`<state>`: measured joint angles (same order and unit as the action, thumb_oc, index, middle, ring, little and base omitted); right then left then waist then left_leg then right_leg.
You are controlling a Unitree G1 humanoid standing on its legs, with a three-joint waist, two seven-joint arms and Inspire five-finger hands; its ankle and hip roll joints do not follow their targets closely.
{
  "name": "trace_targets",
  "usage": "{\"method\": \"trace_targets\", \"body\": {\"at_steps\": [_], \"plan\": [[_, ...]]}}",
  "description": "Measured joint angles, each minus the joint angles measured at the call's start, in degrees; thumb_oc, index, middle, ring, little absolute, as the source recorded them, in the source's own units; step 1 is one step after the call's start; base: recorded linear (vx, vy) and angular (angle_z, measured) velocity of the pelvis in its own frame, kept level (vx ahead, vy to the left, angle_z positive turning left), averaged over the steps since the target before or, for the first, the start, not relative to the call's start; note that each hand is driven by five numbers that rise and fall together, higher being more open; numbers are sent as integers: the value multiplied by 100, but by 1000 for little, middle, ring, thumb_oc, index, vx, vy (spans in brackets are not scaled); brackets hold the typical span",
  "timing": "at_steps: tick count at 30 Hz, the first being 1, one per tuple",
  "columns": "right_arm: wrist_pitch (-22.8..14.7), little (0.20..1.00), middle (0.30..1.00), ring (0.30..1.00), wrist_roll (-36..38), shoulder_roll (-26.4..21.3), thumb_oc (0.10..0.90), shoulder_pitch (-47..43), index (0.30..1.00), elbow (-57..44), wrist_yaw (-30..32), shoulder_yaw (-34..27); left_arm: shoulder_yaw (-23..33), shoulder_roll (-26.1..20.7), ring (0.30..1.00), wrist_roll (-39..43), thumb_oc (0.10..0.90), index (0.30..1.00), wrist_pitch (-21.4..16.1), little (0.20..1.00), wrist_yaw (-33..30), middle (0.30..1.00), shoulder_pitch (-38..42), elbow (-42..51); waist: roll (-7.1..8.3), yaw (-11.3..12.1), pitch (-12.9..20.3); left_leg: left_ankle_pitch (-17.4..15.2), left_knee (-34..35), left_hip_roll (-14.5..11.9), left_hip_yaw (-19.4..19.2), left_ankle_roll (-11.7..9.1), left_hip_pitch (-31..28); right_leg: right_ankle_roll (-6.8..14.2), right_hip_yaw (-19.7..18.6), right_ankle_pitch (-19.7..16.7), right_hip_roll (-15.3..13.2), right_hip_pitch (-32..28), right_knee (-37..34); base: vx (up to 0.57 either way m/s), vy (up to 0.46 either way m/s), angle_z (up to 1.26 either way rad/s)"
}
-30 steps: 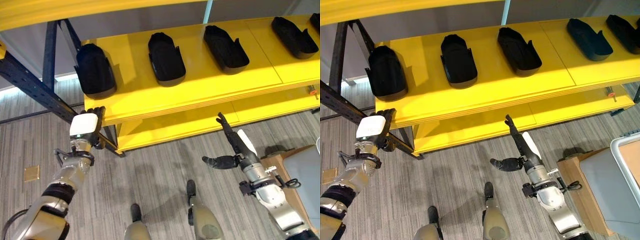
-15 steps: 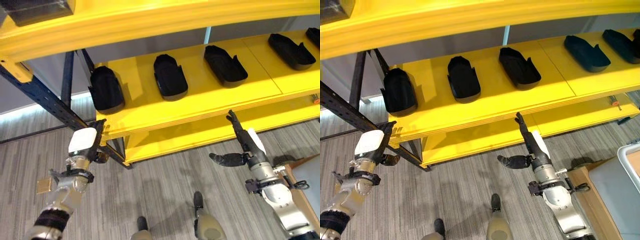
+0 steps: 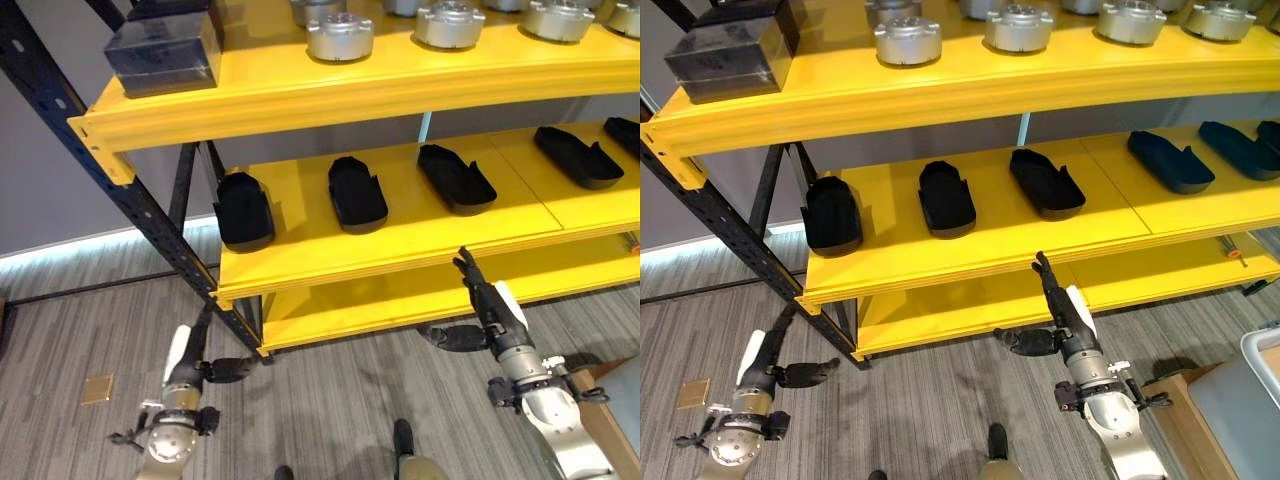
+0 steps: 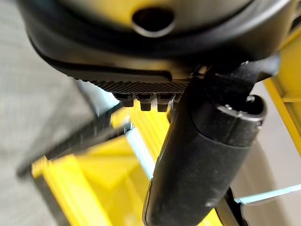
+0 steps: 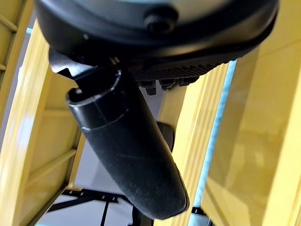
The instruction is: Move parts from the plastic box to the shelf.
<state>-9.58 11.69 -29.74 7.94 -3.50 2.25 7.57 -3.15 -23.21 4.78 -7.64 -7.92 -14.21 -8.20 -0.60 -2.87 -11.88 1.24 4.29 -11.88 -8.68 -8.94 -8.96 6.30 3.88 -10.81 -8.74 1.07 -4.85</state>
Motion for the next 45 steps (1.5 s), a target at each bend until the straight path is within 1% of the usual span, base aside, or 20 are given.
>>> {"method": "trace_targets", "body": {"at_steps": [5,6,8,9,12,15,17,18,20,22,24,25,26,27,28,29,32,37,42,45], "plan": [[1,1000,1000,1000,379,39,900,-442,1000,146,-20,634,-638,119,1000,909,900,1000,-5,1000,338,1000,-50,45,113,7,82,1,-16,10,71,1,67,1,55,1,-18,-13,0,16,17,6],[9,1000,1000,1000,486,84,900,-745,1000,417,-15,849,-815,117,1000,1080,900,1000,-5,1000,447,1000,-52,59,154,30,106,12,-20,16,122,6,91,1,102,1,-24,-17,0,18,22,16],[26,1000,1000,1000,592,182,900,-975,1000,650,37,976,-962,129,1000,1293,900,1000,-5,1000,552,1000,-58,76,162,142,111,17,-18,13,148,11,97,1,131,5,-26,-28,0,10,15,10],[37,1000,1000,1000,627,213,900,-1009,1000,685,49,983,-987,132,1000,1316,900,1000,-4,1000,577,1000,-58,76,161,139,111,17,-21,13,153,11,88,1,132,5,-25,-25,0,2,14,7],[117,1000,1000,1000,729,352,900,-1333,1000,922,197,1153,-1007,100,1000,1530,900,1000,16,1000,595,1000,-108,123,162,310,112,24,-74,26,291,17,244,8,241,14,-64,-9,0,-36,18,19],[163,1000,1000,1000,772,454,900,-1847,1000,1325,379,1449,-1016,-41,1000,1530,900,1000,16,1000,576,1000,-101,216,177,331,100,34,-145,60,365,26,419,8,329,3,-95,66,0,-48,13,18],[187,1000,1000,1000,779,561,900,-2089,1000,1436,496,1504,-1020,-66,1000,1531,900,1000,16,1000,562,1000,-87,271,175,361,93,41,-214,89,459,35,563,15,398,-12,-121,157,1,-83,14,18],[210,1000,1000,1000,780,685,900,-2378,1000,1508,642,1566,-1015,-73,1000,1531,900,1000,15,1000,527,1000,-38,311,179,488,-6,44,-273,109,462,47,719,19,422,-30,-136,240,9,-103,18,13],[210,1000,1000,1000,786,739,900,-2783,1000,1551,777,1619,-1027,-94,1000,1541,900,1000,8,1000,443,1000,83,388,204,492,-281,58,-356,117,575,48,814,15,461,-64,-172,282,10,-52,12,17],[210,1000,1000,1000,785,777,900,-3001,1000,1554,858,1641,-1074,-102,1000,1565,900,1000,10,1000,419,1000,161,397,211,614,-500,55,-427,125,621,50,903,9,507,-70,-178,300,24,-34,5,14],[210,1000,1000,1000,796,888,900,-3197,1000,1630,962,1645,-1114,-107,1000,1677,900,1000,10,1000,339,1000,186,404,215,651,-620,56,-459,126,640,49,994,2,520,-73,-180,374,50,-30,3,13],[212,1000,1000,1000,901,988,900,-3504,1000,1821,1097,1650,-1152,-125,1000,1738,900,1000,14,1000,320,1000,287,406,212,665,-816,57,-543,141,749,49,1112,-38,611,-123,-191,397,75,-33,1,23],[212,1000,1000,1000,908,985,900,-3566,1000,1877,1113,1649,-1175,-125,1000,1739,900,1000,16,1000,319,1000,330,405,213,713,-889,58,-540,141,763,48,1116,-36,621,-124,-186,398,85,-40,0,20],[212,1000,1000,1000,909,989,900,-3576,1000,1896,1114,1650,-1183,-126,1000,1739,900,1000,16,1000,310,1000,334,405,214,742,-902,58,-541,141,762,48,1119,-35,622,-123,-187,398,88,-31,-1,8],[223,1000,1000,1000,940,1039,900,-3653,1000,2022,1212,1663,-1199,-126,1000,1737,900,1000,16,1000,242,1000,366,408,224,829,-956,55,-596,150,794,45,1171,-26,653,-104,-197,401,102,-31,1,11],[224,1000,1000,1000,984,1047,900,-3781,1000,2023,1301,1660,-1211,-128,1000,1738,900,1000,16,1000,155,1000,457,408,231,821,-1052,53,-623,178,849,43,1226,-25,684,-102,-210,428,115,-17,1,15],[224,1000,1000,1000,1009,1047,900,-3977,1000,2023,1383,1660,-1211,-131,1000,1737,900,1000,16,1000,98,1000,584,409,234,878,-1198,49,-686,203,900,42,1301,-22,742,-100,-242,443,138,-9,-5,11],[223,1000,1000,1000,1108,1094,900,-4180,1000,2027,1476,1660,-1223,-136,1000,1737,900,1000,16,1000,28,1000,725,410,240,976,-1322,43,-709,212,928,42,1344,-12,773,-73,-284,460,169,-6,5,4],[221,1000,1000,1000,1157,1120,900,-4419,1000,2056,1563,1659,-1228,-138,1000,1737,900,1000,16,1000,-66,1000,750,411,260,990,-1361,42,-776,218,965,41,1515,-25,780,-56,-298,623,250,-2,1,1],[217,1000,1000,1000,1156,1112,900,-4725,1000,2278,1641,1643,-1229,-138,1000,1737,900,1000,16,1000,-70,1000,800,414,265,993,-1498,41,-830,218,992,40,1571,-32,787,-47,-301,658,293,-10,-1,3]]}}
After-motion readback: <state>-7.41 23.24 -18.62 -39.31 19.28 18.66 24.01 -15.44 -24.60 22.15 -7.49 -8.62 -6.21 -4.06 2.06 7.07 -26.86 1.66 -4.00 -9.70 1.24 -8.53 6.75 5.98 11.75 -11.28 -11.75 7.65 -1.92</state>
